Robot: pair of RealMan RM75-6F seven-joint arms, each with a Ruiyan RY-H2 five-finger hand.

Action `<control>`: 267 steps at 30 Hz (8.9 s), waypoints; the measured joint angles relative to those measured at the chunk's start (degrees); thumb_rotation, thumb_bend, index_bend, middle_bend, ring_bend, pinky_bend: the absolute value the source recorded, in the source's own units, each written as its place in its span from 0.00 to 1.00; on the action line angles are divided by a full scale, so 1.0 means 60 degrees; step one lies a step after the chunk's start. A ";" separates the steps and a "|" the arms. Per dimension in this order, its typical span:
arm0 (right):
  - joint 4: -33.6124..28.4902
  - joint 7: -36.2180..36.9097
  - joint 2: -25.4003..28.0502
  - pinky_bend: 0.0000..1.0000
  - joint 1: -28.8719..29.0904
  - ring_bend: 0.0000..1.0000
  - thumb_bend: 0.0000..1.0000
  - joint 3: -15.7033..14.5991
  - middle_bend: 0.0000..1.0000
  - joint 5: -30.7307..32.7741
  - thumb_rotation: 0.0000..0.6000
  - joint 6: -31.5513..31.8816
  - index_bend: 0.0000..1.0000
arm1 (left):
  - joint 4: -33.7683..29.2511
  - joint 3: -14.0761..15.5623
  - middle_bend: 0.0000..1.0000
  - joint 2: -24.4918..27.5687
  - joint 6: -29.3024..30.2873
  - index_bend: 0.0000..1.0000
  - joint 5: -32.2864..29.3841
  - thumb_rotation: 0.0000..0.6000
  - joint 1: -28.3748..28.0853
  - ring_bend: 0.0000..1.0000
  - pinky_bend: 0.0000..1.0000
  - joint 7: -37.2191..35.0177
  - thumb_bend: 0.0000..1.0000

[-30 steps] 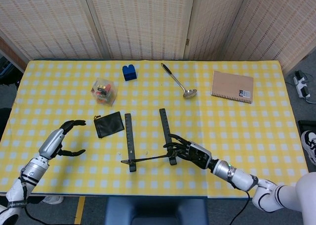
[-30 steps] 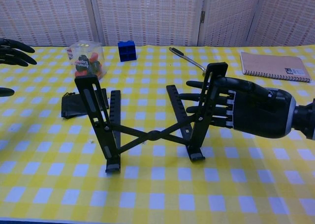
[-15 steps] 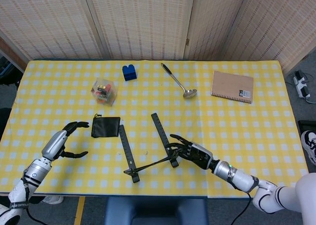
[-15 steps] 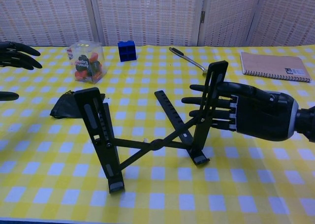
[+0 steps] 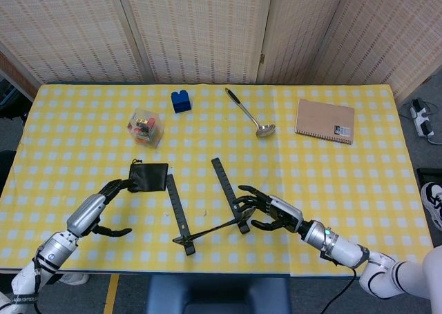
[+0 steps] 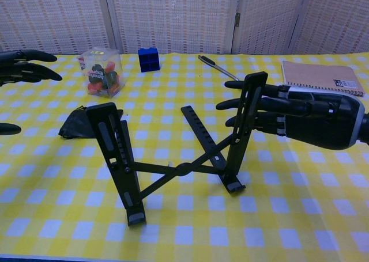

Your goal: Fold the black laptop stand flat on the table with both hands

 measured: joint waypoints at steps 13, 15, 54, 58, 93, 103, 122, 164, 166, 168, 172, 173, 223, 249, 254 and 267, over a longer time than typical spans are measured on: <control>0.0087 -0.0075 -0.0120 0.02 0.0026 0.25 0.39 0.0072 0.21 -0.0003 0.84 0.0004 0.03 | -0.1006 0.0455 0.14 0.0219 0.0826 0.00 0.0781 1.00 0.0209 0.06 0.01 -0.0589 0.20; 0.0063 -0.0118 -0.0134 0.02 0.0031 0.25 0.39 0.0082 0.21 -0.0024 0.84 0.0030 0.03 | -0.1071 0.0455 0.14 0.0008 0.0742 0.00 0.0829 1.00 0.0131 0.06 0.01 -0.0494 0.20; -0.0146 -0.0187 -0.0234 0.02 -0.0065 0.25 0.38 -0.0090 0.21 -0.0248 0.84 0.0284 0.03 | -0.0867 -0.0617 0.16 -0.2463 -0.0418 0.07 -0.0882 1.00 -0.1001 0.10 0.05 0.2128 0.20; -0.0272 -0.0188 -0.0217 0.02 -0.0103 0.25 0.38 -0.0183 0.21 -0.0401 0.84 0.0460 0.03 | -0.0698 -0.0683 0.16 -0.2356 -0.0220 0.09 -0.1012 1.00 -0.0869 0.10 0.05 0.2422 0.20; -0.1796 -0.1776 -0.0021 0.02 -0.0562 0.25 0.39 -0.0768 0.21 -0.0849 0.84 0.1302 0.03 | -0.0742 -0.0021 0.17 -0.1120 0.0199 0.12 -0.0461 1.00 -0.0312 0.10 0.02 0.2539 0.20; -0.1480 -0.1509 -0.0214 0.02 -0.0653 0.25 0.38 -0.0785 0.21 -0.0736 0.84 0.1210 0.03 | -0.0977 -0.0028 0.17 -0.1539 -0.0209 0.12 -0.0309 1.00 -0.0538 0.10 0.01 0.2617 0.20; -0.1727 -0.1815 -0.0083 0.02 -0.0896 0.25 0.39 -0.0882 0.21 -0.0899 0.84 0.1632 0.03 | -0.0472 -0.0359 0.17 -0.1835 -0.0714 0.16 -0.0777 1.00 -0.0892 0.10 0.01 0.2708 0.20; -0.2264 -0.2004 0.0727 0.02 -0.0828 0.25 0.38 -0.0097 0.21 -0.0440 0.84 0.1478 0.03 | 0.1455 0.0019 0.25 -0.3510 -0.2131 0.48 -0.1330 1.00 -0.1301 0.13 0.03 0.1211 0.40; -0.2245 -0.1994 0.0715 0.02 -0.0830 0.24 0.39 -0.0087 0.21 -0.0437 0.84 0.1449 0.03 | 0.1489 0.0031 0.25 -0.3532 -0.2122 0.48 -0.1343 1.00 -0.1284 0.13 0.03 0.1226 0.40; -0.2235 -0.1976 0.0701 0.02 -0.0831 0.24 0.39 -0.0081 0.21 -0.0439 0.84 0.1427 0.03 | 0.1522 0.0037 0.25 -0.3561 -0.2102 0.50 -0.1360 1.00 -0.1263 0.13 0.03 0.1223 0.40; -0.2205 -0.1952 0.0678 0.02 -0.0838 0.25 0.39 -0.0067 0.21 -0.0433 0.84 0.1391 0.03 | 0.1583 0.0040 0.25 -0.3614 -0.2055 0.52 -0.1366 1.00 -0.1236 0.13 0.03 0.1232 0.40; -0.2198 -0.1951 0.0676 0.02 -0.0843 0.25 0.39 -0.0063 0.21 -0.0429 0.84 0.1389 0.03 | 0.1588 0.0042 0.25 -0.3623 -0.2046 0.52 -0.1364 1.00 -0.1231 0.13 0.03 0.1234 0.40; -0.1880 -0.2840 0.0609 0.00 -0.0882 0.15 0.39 -0.0030 0.11 -0.0480 0.84 0.0959 0.00 | 0.1244 -0.0006 0.21 -0.3353 -0.1947 0.16 -0.1647 1.00 -0.0934 0.04 0.00 0.1322 0.46; -0.2602 -0.7967 -0.1093 0.00 -0.1021 0.00 0.39 0.0915 0.00 0.0622 0.85 -0.0460 0.00 | -0.0056 -0.0165 0.12 -0.1485 -0.0726 0.06 -0.1459 1.00 -0.0381 0.00 0.00 0.1640 0.45; -0.2597 -0.8502 -0.1557 0.00 -0.1119 0.01 0.38 0.1261 0.00 0.1147 0.85 -0.0560 0.00 | -0.0188 -0.0230 0.12 -0.1225 -0.0641 0.06 -0.1485 1.00 -0.0305 0.00 0.00 0.1707 0.45; -0.2622 -0.9138 -0.1576 0.00 -0.1922 0.01 0.39 0.2183 0.00 0.2941 0.91 -0.0365 0.00 | -0.0256 -0.0414 0.12 -0.0878 -0.0661 0.07 -0.1510 1.00 -0.0312 0.00 0.00 0.1657 0.45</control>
